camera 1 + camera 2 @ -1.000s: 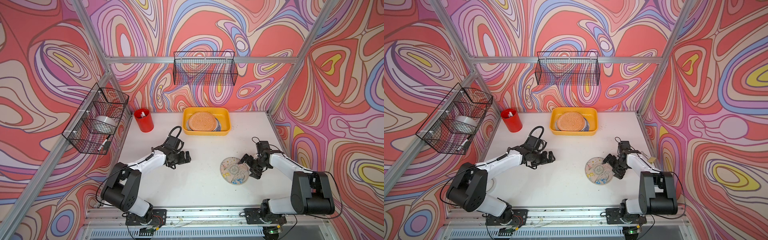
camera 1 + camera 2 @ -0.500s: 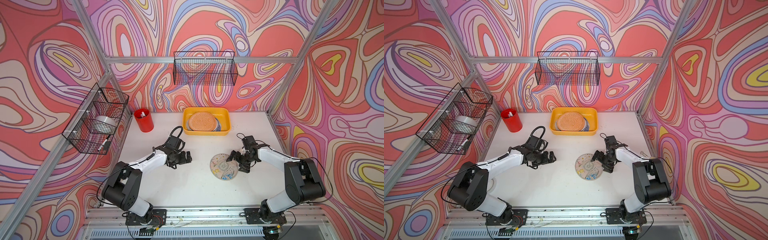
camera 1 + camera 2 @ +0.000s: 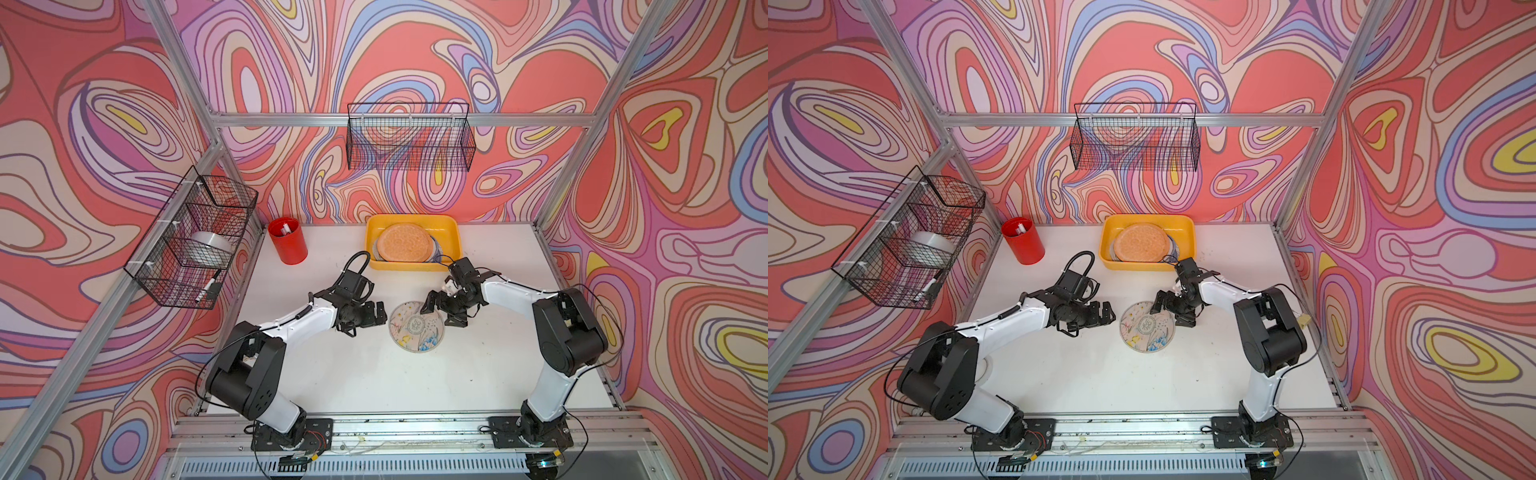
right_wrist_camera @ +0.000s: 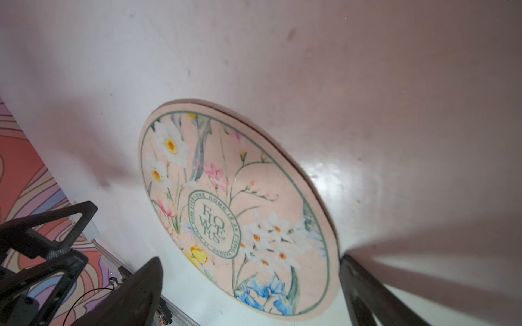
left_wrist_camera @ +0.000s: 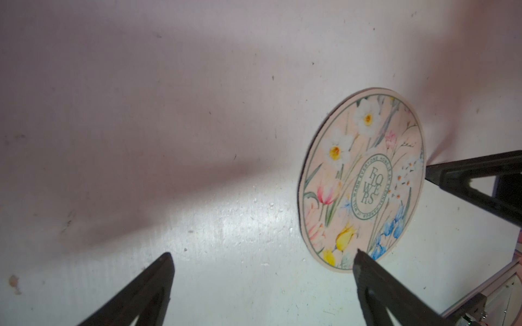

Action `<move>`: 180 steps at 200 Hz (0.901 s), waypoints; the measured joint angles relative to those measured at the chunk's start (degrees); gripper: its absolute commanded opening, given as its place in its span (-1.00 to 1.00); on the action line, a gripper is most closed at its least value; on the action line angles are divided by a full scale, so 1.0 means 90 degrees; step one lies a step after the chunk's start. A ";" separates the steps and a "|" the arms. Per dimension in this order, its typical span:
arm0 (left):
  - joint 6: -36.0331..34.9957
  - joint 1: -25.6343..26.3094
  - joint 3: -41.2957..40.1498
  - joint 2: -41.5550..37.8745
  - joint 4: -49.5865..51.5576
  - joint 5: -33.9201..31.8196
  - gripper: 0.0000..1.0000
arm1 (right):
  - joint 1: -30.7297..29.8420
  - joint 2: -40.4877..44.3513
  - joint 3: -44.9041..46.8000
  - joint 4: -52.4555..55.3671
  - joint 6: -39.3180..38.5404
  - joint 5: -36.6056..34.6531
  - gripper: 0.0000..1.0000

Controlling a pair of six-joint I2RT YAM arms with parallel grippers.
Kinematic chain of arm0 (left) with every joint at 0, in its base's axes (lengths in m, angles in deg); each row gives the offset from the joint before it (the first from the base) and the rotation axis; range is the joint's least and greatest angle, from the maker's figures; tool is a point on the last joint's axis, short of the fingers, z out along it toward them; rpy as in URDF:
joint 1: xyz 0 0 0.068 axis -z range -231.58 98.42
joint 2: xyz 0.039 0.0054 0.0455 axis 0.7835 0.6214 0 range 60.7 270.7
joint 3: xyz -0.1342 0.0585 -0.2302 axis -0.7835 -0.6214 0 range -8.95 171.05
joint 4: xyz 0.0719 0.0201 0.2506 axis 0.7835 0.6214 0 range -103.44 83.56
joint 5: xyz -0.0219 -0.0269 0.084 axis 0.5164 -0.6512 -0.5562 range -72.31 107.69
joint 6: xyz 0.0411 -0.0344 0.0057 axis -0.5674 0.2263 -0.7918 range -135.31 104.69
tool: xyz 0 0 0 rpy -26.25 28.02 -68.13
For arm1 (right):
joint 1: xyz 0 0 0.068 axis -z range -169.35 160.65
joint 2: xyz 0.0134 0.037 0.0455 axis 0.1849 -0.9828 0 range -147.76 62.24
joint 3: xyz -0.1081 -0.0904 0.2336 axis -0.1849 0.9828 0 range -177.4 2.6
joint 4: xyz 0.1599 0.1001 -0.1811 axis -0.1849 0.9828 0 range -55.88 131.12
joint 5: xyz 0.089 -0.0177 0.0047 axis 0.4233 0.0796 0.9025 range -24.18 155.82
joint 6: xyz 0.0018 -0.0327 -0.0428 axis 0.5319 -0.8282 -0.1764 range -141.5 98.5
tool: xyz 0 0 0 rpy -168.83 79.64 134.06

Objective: Put the coasters into the storage box
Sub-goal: Move the coaster to the center of the board, then pick up the coaster from the center of the board.

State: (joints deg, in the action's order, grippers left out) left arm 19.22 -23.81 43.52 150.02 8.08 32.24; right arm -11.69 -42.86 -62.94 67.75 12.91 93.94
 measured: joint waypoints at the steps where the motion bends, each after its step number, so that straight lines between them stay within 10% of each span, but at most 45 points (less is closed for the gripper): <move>1: 0.0000 0.0007 0.0005 0.0010 0.0002 0.0000 1.00 | -0.0017 -0.0019 -0.0022 0.0005 -0.0024 0.0007 0.96; 180: -0.0338 0.0556 0.1202 0.1574 0.0342 0.0126 0.47 | -0.0192 -0.0148 -0.0219 0.0508 -0.1229 -0.0318 0.64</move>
State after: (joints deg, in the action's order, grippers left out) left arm 16.18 -18.81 54.34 164.18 11.16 33.37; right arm -13.42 -44.20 -64.90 72.32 1.86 91.08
